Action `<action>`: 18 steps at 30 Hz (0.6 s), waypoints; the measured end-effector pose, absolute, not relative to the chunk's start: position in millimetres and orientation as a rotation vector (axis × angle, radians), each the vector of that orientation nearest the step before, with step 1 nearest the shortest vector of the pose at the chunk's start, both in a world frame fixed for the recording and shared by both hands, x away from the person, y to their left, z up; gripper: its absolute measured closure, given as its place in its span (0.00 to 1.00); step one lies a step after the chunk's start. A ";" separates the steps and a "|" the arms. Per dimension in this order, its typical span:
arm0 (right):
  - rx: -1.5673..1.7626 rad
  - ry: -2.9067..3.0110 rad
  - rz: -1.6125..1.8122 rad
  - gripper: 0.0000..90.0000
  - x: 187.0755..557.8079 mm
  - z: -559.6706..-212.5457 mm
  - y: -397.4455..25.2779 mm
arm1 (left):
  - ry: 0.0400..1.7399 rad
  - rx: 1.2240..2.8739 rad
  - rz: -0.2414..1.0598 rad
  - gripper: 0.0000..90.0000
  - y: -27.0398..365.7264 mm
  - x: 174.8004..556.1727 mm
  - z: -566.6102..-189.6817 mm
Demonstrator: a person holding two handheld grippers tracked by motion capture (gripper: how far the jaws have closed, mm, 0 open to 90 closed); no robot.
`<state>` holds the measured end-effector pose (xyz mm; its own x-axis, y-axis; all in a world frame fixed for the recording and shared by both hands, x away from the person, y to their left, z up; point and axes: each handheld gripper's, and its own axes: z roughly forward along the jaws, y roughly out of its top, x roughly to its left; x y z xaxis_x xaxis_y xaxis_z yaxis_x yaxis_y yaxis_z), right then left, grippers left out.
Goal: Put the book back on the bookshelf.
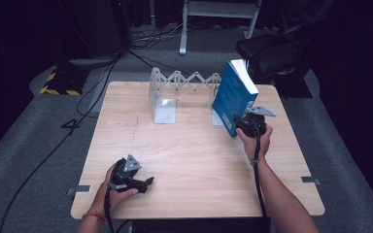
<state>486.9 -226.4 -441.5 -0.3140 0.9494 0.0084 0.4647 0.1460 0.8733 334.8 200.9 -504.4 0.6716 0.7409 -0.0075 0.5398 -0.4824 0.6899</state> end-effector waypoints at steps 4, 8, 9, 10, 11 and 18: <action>1.345 1.871 1.101 0.66 488.0 -441.4 -228.9 | 0.990 2.197 0.383 0.16 200.2 334.3 -504.9; 1.348 1.884 1.094 0.64 487.7 -441.2 -229.9 | 0.985 2.204 0.384 0.16 200.8 334.7 -504.4; 1.347 1.889 1.095 0.62 487.9 -441.6 -230.7 | 0.986 2.203 0.386 0.16 200.7 334.7 -504.5; 1.350 1.892 1.092 0.60 488.0 -442.1 -231.8 | 0.986 2.203 0.386 0.16 200.7 334.7 -504.5; 1.354 1.893 1.092 0.58 488.1 -442.7 -233.2 | 0.986 2.202 0.387 0.16 200.6 334.7 -504.6; 1.338 1.934 1.069 0.53 485.8 -442.3 -237.9 | 0.985 2.202 0.387 0.16 200.7 334.7 -504.6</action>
<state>485.8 -237.9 -442.3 -0.3526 0.9358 0.0000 0.4977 0.1875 0.8469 334.7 200.7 -504.6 0.6685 0.7437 -0.0072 0.5401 -0.4788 0.6921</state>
